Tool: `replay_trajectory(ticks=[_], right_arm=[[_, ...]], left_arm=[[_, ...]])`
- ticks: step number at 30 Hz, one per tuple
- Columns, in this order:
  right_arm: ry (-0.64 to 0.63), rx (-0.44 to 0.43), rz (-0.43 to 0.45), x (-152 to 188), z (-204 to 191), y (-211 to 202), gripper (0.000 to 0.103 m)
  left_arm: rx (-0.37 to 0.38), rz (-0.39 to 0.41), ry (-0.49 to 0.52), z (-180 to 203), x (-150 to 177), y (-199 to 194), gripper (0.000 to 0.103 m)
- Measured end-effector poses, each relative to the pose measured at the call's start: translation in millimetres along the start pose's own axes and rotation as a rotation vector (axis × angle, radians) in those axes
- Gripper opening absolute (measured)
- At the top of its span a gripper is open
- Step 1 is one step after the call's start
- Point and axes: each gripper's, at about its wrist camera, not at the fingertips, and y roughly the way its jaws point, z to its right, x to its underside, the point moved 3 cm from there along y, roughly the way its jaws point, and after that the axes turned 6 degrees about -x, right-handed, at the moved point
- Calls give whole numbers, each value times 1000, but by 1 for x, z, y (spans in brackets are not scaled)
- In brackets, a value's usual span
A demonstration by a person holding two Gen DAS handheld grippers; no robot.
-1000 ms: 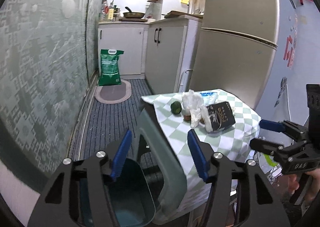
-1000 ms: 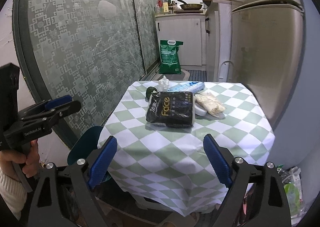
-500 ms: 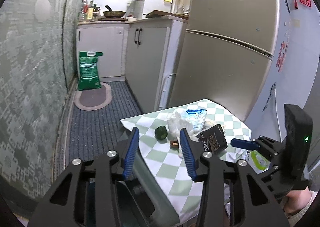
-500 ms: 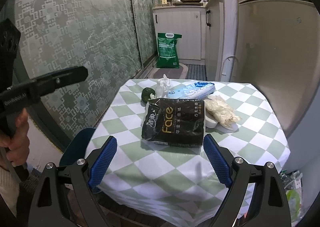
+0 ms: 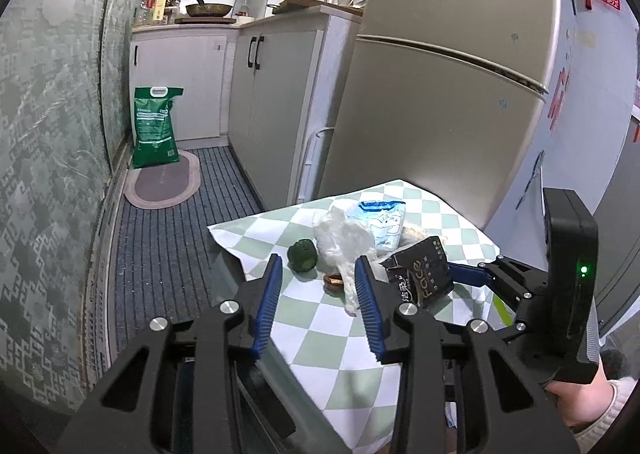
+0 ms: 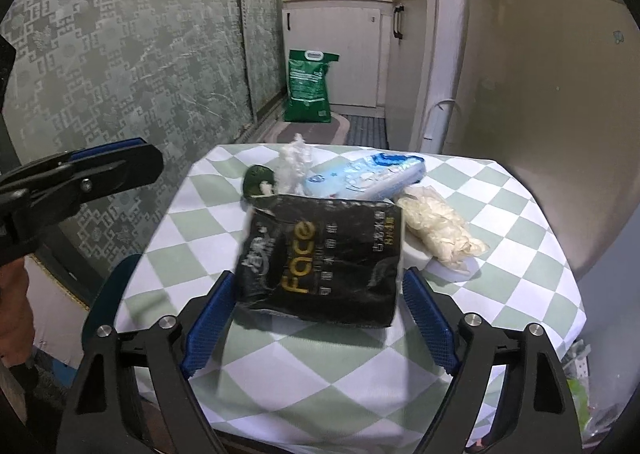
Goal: Collect trash
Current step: 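Reach the left tool to the white tissue while the right tool approaches the black Face pack, then close the left gripper on the white tissue while the right gripper grasps the black Face pack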
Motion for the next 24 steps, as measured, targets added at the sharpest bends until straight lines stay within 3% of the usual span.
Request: replay_trajectory(ticks=[5, 6, 9, 16, 24], right_arm=[[15, -11, 6, 0, 4, 4, 81], [12, -14, 10, -1, 4, 5, 73], [18, -25, 17, -2, 6, 3, 69], [34, -46, 60, -2, 16, -22, 68], [66, -29, 98, 5, 41, -43, 68]], left_arm=[[13, -12, -2, 5, -1, 8, 39], [16, -15, -2, 7, -1, 9, 39], [28, -20, -5, 11, -2, 13, 39], [46, -28, -25, 21, -6, 23, 31], [29, -49, -15, 40, -12, 44, 31]])
